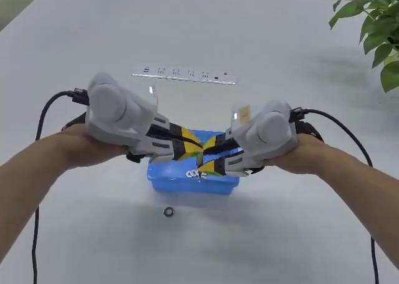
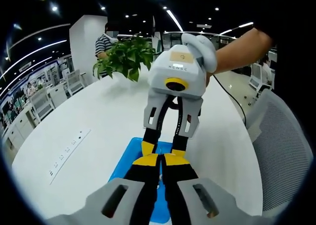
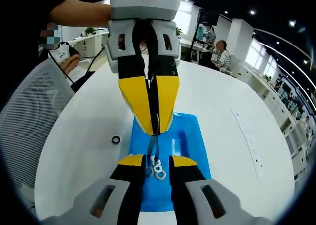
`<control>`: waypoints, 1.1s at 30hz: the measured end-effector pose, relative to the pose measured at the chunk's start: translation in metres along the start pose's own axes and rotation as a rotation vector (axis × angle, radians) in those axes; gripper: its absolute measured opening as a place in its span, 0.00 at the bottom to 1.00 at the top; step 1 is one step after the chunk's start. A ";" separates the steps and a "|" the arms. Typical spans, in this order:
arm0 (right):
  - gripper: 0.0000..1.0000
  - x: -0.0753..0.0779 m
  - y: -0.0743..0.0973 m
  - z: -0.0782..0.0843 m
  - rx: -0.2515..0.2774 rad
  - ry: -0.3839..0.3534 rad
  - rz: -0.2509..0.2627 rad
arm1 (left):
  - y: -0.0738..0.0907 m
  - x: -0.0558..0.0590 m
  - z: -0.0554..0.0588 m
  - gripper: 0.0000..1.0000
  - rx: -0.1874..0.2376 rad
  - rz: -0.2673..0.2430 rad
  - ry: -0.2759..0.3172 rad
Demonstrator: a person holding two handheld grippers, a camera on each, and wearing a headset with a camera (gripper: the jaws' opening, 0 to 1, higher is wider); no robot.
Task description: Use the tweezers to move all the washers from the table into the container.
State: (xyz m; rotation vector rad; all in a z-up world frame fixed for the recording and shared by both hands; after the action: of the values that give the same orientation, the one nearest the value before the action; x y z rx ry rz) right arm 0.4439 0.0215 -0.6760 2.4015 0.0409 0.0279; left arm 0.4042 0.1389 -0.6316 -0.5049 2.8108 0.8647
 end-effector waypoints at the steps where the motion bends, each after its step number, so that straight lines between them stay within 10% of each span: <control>1: 0.21 0.000 0.001 -0.001 0.003 -0.003 0.002 | 0.001 -0.001 0.000 0.05 0.000 -0.003 0.000; 33: 0.52 -0.026 0.045 0.016 0.035 -0.179 0.129 | 0.045 0.006 -0.015 0.05 -0.014 -0.048 0.020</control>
State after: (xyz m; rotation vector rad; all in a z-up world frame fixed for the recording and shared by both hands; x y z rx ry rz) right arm 0.4193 -0.0235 -0.6578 2.4288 -0.1981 -0.1289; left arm 0.3819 0.1637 -0.5980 -0.5842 2.8000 0.8749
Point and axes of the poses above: the centre of the closed fingertips' face, and the gripper's own axes: y roughly backward along the fingers, x roughly to its right, z roughly out of its underside, the point moved 9 cm from there along y, roughly backward along the fingers, and after that the axes turned 12 degrees about -y, right-handed, at the moved point
